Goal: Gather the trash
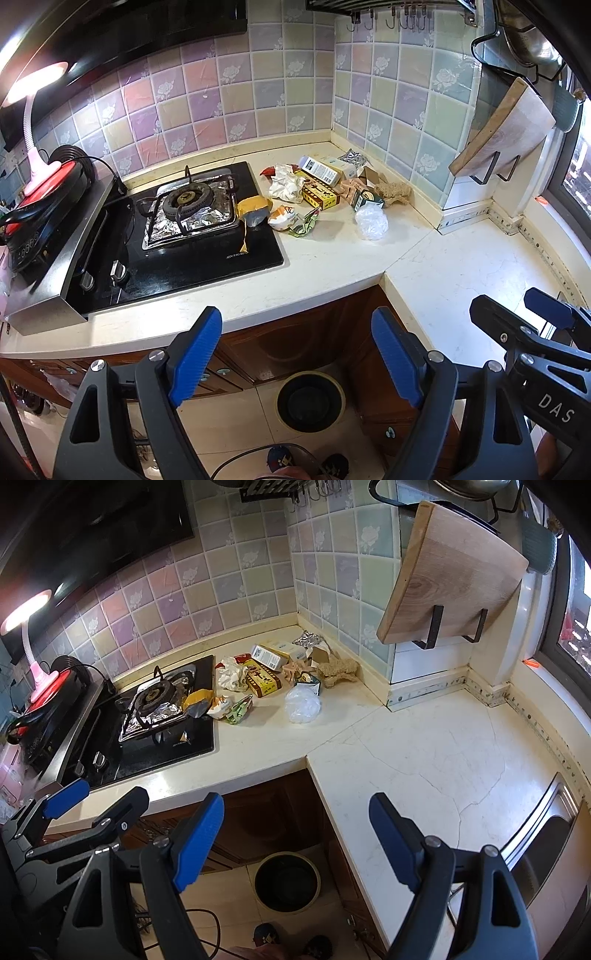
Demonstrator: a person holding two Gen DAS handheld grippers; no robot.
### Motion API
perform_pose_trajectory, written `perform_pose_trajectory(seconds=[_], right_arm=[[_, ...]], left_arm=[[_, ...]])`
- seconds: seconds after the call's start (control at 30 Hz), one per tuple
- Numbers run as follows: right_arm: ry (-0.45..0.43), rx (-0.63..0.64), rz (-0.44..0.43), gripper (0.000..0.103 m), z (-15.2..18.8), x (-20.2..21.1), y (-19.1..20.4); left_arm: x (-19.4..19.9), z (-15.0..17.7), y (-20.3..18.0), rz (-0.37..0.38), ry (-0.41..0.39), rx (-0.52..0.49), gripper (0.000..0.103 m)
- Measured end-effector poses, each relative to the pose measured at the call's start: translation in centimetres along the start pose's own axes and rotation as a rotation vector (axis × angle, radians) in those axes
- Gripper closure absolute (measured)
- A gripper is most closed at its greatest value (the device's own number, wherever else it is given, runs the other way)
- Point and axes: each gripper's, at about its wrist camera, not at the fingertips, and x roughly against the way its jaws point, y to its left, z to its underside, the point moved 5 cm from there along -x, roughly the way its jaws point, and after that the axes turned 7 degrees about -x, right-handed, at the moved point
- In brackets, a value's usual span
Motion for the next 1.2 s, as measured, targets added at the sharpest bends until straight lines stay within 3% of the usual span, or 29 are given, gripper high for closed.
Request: perform_pose_trajectory(seconds=[1.2], right_arm=[[0.013, -0.004, -0.043, 0.021, 1.0, 0.7, -1.1]], left_arm=[[0.3, 1.2, -0.2, -0.004, 0.02, 0.013, 0.022]])
